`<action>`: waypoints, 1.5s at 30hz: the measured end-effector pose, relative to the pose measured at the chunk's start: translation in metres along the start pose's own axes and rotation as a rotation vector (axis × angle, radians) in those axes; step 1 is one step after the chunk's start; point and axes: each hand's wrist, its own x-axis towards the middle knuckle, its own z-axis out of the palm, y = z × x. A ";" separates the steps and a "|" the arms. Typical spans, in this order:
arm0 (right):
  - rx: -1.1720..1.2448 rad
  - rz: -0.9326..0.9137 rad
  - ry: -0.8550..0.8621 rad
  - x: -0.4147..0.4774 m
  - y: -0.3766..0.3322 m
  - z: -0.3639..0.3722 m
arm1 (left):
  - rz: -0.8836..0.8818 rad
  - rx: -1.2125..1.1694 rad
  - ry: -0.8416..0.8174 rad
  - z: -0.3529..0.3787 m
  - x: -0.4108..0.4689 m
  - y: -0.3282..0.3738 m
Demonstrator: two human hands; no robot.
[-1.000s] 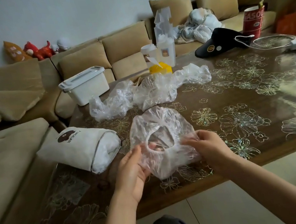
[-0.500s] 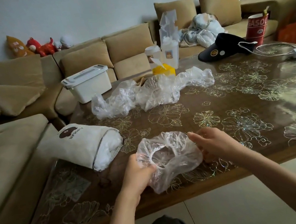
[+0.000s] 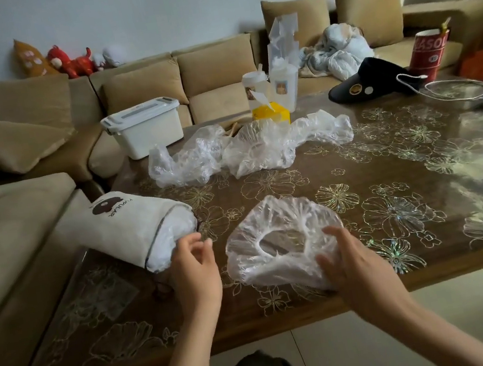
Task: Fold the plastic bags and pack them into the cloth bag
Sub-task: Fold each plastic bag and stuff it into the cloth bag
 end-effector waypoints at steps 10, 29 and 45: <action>0.121 -0.283 0.098 0.049 -0.012 -0.009 | 0.412 0.260 -0.559 0.023 -0.031 0.019; -0.021 -0.493 -0.377 0.039 0.047 -0.028 | 0.501 0.535 -0.730 0.005 -0.076 0.041; -0.127 -0.657 -0.153 0.050 0.053 -0.011 | 0.425 0.306 -0.691 0.002 -0.061 0.026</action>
